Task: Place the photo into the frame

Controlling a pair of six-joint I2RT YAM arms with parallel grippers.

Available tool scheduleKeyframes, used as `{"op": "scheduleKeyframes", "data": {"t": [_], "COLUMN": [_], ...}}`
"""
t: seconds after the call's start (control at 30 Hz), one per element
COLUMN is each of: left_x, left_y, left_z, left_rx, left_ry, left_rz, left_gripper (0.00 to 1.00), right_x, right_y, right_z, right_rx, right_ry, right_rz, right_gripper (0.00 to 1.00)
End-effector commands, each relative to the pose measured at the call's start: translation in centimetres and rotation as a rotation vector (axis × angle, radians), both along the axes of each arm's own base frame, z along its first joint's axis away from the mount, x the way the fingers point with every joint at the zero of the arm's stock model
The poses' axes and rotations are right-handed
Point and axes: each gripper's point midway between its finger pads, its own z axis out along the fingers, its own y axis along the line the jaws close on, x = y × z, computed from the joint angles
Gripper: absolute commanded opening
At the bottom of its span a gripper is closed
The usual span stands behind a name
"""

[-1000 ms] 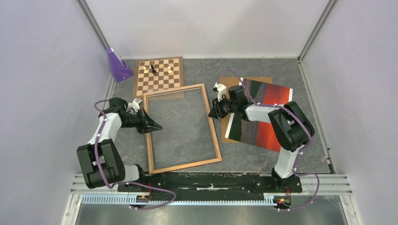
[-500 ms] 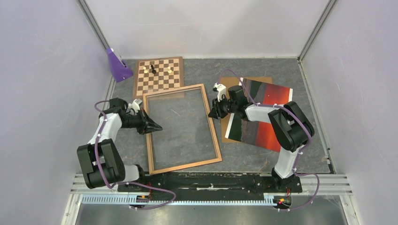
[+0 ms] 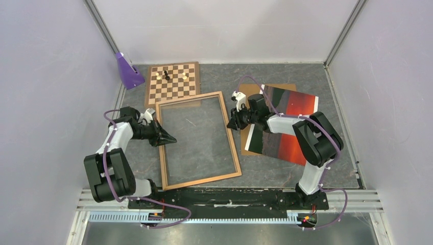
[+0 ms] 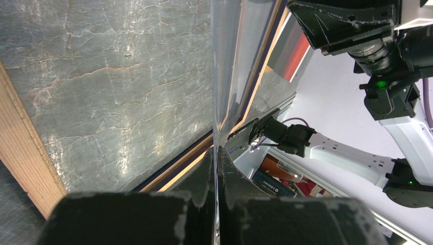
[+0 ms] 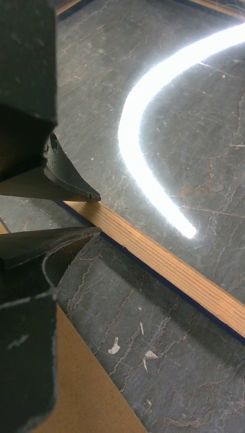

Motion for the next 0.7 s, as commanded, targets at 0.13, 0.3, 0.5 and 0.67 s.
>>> {"op": "scheduleKeyframes", "data": {"t": [0.13,0.3,0.5,0.67], "left_x": [1.5,1.7,2.0,2.2], "left_y": [-0.2,-0.1,0.1,0.4], "left_z": [0.7,0.5,0.6,0.6], "left_rx": [-0.013,-0.009,-0.005,0.024], "left_ry": [-0.013,-0.009,-0.002,-0.005], "left_rz": [-0.025,-0.028,-0.041,-0.068], "left_gripper": [0.02,0.02,0.02,0.02], "right_x": [-0.6,-0.6,-0.6,-0.4], "right_y": [0.7,0.7,0.7,0.5], "right_z": [2.1,1.9,1.8,1.9], "right_rx": [-0.005,-0.013,-0.024,-0.046], "right_ry": [-0.093,-0.095,-0.095,-0.124], "right_rz": [0.030,0.024,0.016,0.019], "right_gripper": [0.26,0.26,0.25,0.24]}}
